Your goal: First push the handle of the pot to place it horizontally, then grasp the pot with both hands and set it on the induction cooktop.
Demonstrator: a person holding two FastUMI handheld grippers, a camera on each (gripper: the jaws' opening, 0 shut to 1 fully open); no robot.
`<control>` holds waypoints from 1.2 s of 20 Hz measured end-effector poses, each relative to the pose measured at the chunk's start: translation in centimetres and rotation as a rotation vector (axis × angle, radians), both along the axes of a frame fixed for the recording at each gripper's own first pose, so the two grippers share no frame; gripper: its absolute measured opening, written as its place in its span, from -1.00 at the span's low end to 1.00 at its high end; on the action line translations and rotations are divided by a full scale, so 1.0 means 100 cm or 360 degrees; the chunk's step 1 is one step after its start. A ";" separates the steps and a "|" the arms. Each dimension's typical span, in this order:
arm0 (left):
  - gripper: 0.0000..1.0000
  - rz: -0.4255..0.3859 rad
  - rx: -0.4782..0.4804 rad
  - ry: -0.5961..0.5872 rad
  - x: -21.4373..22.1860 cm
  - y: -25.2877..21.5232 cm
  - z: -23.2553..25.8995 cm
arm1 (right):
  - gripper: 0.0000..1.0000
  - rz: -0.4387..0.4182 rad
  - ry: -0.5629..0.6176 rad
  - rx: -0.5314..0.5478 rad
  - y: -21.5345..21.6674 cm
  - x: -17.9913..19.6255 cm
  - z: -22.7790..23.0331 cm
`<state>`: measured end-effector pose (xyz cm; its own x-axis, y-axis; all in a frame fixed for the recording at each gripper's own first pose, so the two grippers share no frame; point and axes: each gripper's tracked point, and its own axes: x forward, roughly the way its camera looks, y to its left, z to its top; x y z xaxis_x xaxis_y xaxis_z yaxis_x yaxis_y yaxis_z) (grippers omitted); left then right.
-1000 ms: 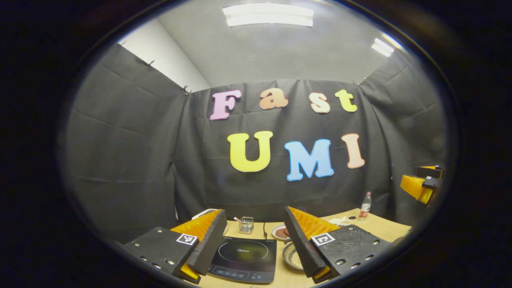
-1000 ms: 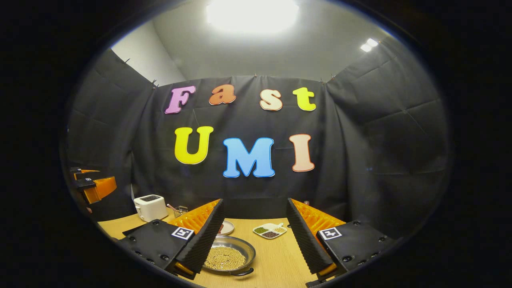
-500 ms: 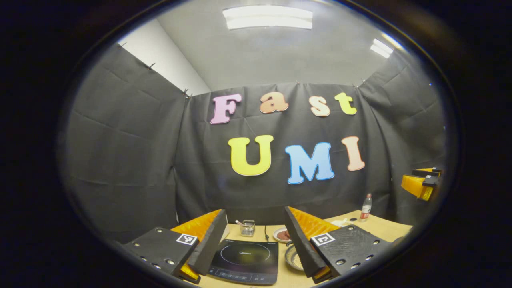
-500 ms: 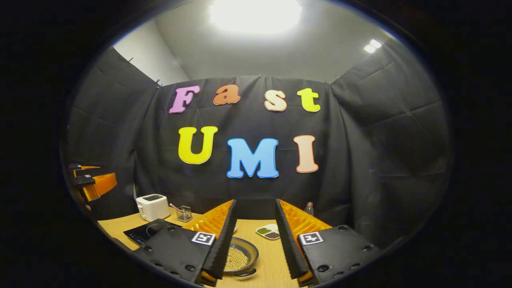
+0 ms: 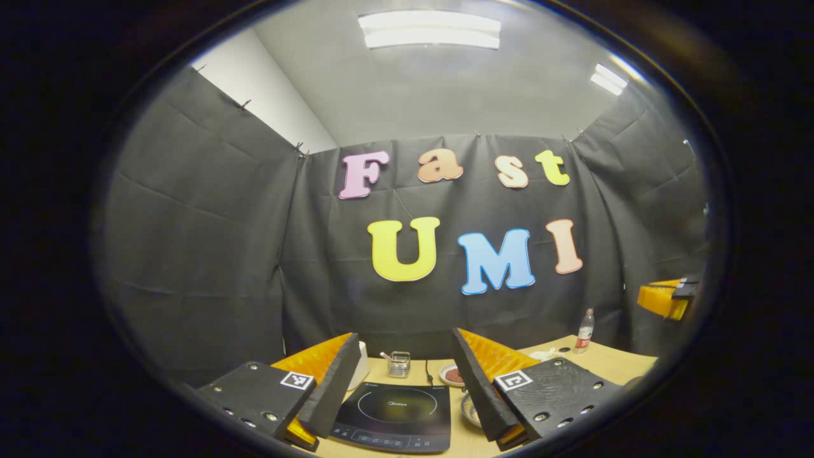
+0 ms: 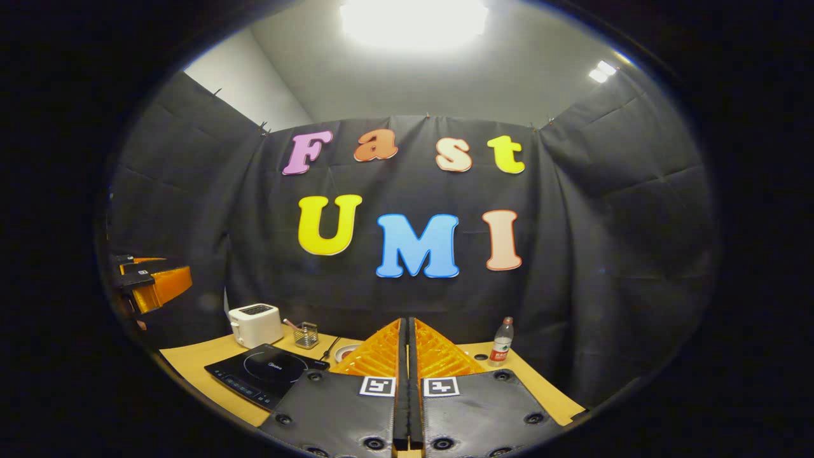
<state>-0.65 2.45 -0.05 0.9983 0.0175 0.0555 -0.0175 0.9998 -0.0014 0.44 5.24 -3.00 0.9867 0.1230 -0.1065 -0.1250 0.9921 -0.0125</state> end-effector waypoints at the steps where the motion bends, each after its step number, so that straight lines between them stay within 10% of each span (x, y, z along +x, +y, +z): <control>1: 0.69 -0.0002 0.0009 -0.0015 -0.002 0.004 0.001 | -0.96 0.0042 0.0051 -0.0014 0.006 0.000 -0.011; 24: 0.69 0.0283 0.0064 0.0173 0.047 0.004 -0.033 | -0.96 0.0855 0.1232 -0.0297 0.041 -0.023 -0.281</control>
<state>4.04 2.90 -3.39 0.9798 0.1940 -0.0482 -0.1916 0.9802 0.0501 -1.82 9.30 -31.14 0.4511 0.4532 -0.7688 -0.6024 0.7902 0.1124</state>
